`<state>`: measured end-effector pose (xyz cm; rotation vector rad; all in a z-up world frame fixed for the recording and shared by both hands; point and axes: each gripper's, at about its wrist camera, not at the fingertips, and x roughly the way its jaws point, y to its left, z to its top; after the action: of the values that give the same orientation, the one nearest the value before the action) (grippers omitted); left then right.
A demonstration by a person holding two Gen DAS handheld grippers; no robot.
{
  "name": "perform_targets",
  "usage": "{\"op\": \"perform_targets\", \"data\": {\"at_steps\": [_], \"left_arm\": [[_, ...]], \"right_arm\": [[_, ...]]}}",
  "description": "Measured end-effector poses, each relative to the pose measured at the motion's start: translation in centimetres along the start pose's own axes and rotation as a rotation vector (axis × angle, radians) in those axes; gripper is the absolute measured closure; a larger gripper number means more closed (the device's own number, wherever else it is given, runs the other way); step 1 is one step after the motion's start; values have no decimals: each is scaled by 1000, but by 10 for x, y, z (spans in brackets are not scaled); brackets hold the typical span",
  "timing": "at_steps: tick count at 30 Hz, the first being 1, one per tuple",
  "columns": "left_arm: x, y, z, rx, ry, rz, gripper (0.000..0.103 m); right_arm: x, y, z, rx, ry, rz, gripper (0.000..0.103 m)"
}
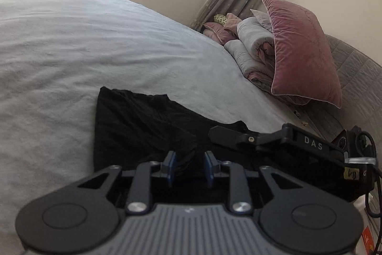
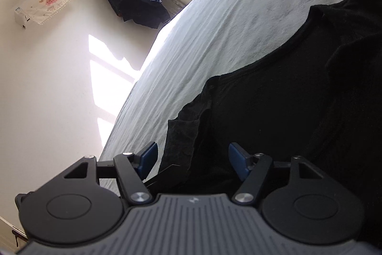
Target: Fold clothes
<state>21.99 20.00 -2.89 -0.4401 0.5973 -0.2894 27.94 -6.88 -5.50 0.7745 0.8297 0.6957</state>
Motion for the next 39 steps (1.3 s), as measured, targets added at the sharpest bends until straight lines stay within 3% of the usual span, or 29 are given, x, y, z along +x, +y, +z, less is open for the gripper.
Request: {"op": "perform_targets", "data": {"at_steps": [1, 7, 10, 14, 19, 21, 23, 28, 31, 35, 39], "left_arm": [[-8, 1, 2, 15, -18, 5, 65], [-31, 13, 6, 106, -11, 112, 64], [-21, 11, 1, 155, 42, 113, 59], [-5, 4, -7, 210, 94, 179, 58], [-14, -7, -16, 298, 38, 41, 61], [-20, -19, -19, 380, 21, 15, 59], [-22, -24, -22, 418, 17, 5, 60], [-37, -32, -25, 468, 7, -114, 62], [-37, -34, -21, 461, -11, -14, 58], [-20, -14, -14, 331, 42, 73, 59], [-4, -8, -15, 314, 78, 202, 59]], "right_arm": [[-1, -1, 0, 12, -2, 8, 33], [-8, 6, 0, 7, -7, 14, 33], [-5, 7, -2, -14, -12, -8, 34], [2, 10, -5, -69, -34, -42, 37], [12, 18, -11, -172, -67, -74, 38], [15, 18, -11, -190, -73, -76, 38], [16, 15, -9, -187, -80, -72, 39], [17, 8, -6, -158, -99, -67, 47], [18, 8, -7, -165, -100, -78, 51], [17, 8, -7, -169, -100, -80, 51], [16, 10, -8, -174, -101, -82, 51]]}}
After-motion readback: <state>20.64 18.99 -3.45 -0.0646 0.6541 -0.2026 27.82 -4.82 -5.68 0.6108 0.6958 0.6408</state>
